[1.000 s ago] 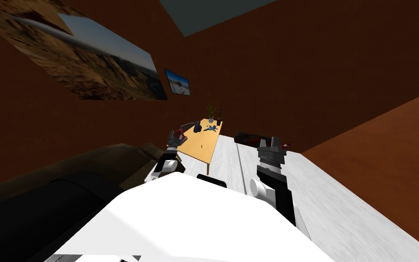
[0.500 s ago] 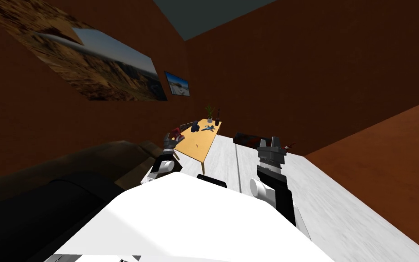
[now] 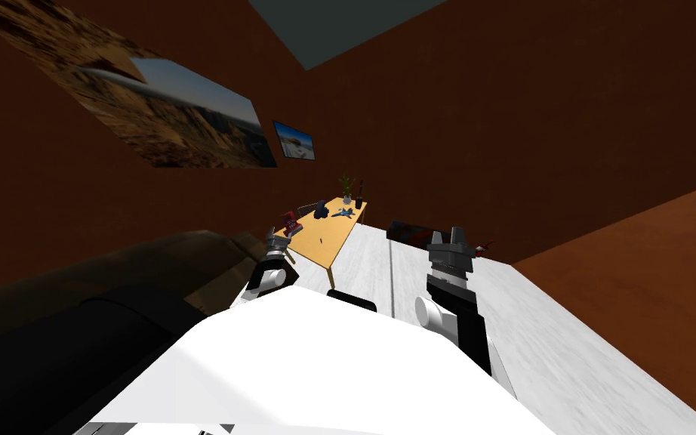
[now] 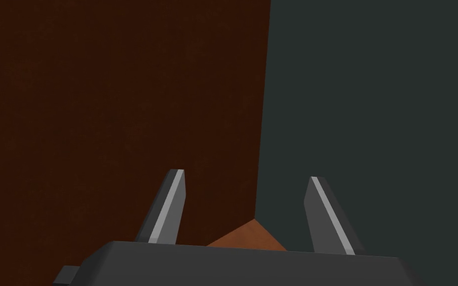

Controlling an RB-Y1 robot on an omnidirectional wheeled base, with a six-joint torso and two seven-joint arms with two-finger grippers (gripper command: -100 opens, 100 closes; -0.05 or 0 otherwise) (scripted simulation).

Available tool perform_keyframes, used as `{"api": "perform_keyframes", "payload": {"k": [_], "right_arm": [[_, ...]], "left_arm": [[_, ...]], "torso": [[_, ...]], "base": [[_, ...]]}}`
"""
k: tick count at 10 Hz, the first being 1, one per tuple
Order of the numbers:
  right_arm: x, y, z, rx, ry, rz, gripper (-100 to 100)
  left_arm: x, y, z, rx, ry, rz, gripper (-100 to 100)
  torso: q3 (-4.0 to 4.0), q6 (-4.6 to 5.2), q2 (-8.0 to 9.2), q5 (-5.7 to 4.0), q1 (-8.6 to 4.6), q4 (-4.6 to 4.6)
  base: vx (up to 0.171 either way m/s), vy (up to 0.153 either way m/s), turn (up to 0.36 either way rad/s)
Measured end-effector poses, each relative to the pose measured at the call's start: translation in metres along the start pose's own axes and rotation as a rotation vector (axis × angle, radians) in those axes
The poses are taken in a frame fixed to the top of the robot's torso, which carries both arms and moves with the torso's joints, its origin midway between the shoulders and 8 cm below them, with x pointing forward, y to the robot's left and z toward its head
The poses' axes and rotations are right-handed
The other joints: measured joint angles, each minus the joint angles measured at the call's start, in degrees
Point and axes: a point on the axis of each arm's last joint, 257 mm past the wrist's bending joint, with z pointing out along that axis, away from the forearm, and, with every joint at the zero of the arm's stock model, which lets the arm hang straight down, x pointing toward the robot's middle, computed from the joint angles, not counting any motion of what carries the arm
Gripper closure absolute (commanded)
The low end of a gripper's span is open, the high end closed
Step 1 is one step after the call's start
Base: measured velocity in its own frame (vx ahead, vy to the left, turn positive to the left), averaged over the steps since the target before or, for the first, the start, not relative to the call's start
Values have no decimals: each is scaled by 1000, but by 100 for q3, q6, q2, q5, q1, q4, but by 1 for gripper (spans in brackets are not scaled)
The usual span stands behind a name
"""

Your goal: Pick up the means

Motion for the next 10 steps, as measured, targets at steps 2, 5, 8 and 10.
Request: {"api": "perform_keyframes", "payload": {"k": [2, 5, 8, 10], "right_arm": [[0, 0, 0, 0, 0, 0, 0], [0, 0, 0, 0, 0, 0, 0], [0, 0, 0, 0, 0, 0, 0], [0, 0, 0, 0, 0, 0, 0]], "left_arm": [[-29, 1, -1, -5, -55, -45, -100], [-92, 14, -15, -5, -190, -160, -100], [-143, 27, -33, -1, -312, -278, -100], [-175, 35, -53, 10, -397, -358, -100]], "torso": [[-9, 0, -15, -1, -5, -4], [-29, -2, -52, -12, -60, -11], [-34, -2, -60, -1, -8, -13], [-39, 2, -65, -3, 0, -16]], "base": [[90, -182, 63], [165, -275, 122], [199, -192, 105], [160, -137, 56]]}}
